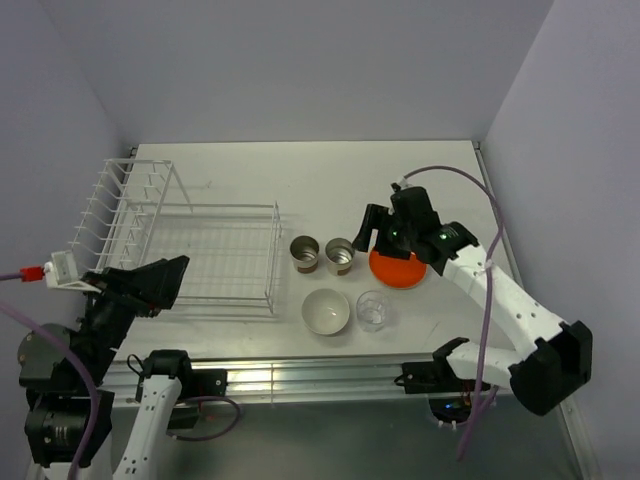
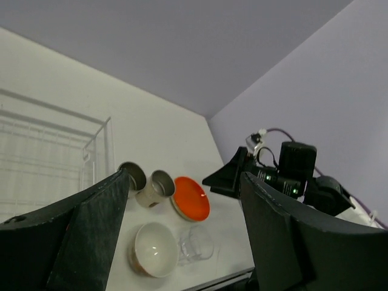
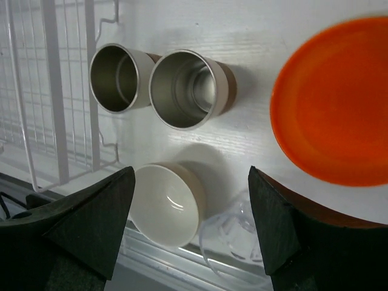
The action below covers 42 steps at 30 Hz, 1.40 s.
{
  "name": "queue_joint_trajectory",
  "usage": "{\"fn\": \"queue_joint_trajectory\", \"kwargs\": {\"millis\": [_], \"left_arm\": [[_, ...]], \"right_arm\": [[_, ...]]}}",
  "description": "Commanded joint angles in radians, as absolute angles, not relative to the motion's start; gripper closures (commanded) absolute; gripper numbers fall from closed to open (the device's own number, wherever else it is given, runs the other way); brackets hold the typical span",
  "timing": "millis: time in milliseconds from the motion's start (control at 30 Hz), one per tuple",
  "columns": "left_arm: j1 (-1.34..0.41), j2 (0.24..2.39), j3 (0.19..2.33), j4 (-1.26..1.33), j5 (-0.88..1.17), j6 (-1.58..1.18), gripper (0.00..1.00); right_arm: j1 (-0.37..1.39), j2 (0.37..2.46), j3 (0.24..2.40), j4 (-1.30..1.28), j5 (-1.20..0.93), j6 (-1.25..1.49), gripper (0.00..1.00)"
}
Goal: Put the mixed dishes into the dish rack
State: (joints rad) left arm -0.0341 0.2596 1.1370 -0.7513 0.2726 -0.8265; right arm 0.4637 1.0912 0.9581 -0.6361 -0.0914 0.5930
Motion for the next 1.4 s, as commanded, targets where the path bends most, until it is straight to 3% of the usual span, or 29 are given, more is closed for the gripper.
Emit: {"fn": "queue_joint_trajectory", "kwargs": {"millis": [0, 133, 367, 667, 767, 800, 867, 1133, 1367], "left_arm": [[-0.018, 0.310, 1.115, -0.810, 0.345, -0.758, 0.22], [-0.003, 0.376, 1.068, -0.818, 0.490, -0.729, 0.25], [0.048, 0.419, 1.106, -0.864, 0.512, -0.658, 0.24], [0.060, 0.480, 1.109, -0.765, 0.597, -0.701, 0.23], [0.060, 0.531, 1.117, -0.738, 0.633, -0.693, 0.21], [0.058, 0.543, 1.120, -0.727, 0.647, -0.698, 0.20], [0.058, 0.577, 1.129, -0.704, 0.667, -0.698, 0.19], [0.045, 0.680, 1.086, -0.519, 0.824, -0.738, 0.11], [-0.156, 0.735, 0.997, -0.137, 0.908, -0.891, 0.02]], "right_arm": [[0.505, 1.201, 1.058, -0.578, -0.009, 0.586, 0.18], [0.532, 1.356, 1.121, -0.592, 0.046, 0.577, 0.23], [0.561, 1.494, 1.154, -0.560, 0.075, 0.581, 0.32], [0.586, 1.634, 1.184, -0.532, 0.106, 0.589, 0.53], [0.586, 1.660, 1.204, -0.535, 0.113, 0.584, 0.66], [0.586, 1.664, 1.213, -0.538, 0.114, 0.583, 0.81], [0.587, 1.655, 1.221, -0.555, 0.139, 0.587, 0.99], [0.586, 1.395, 1.195, -0.635, 0.187, 0.597, 1.00], [0.584, 1.168, 1.215, -0.595, -0.105, 0.627, 1.00]]}}
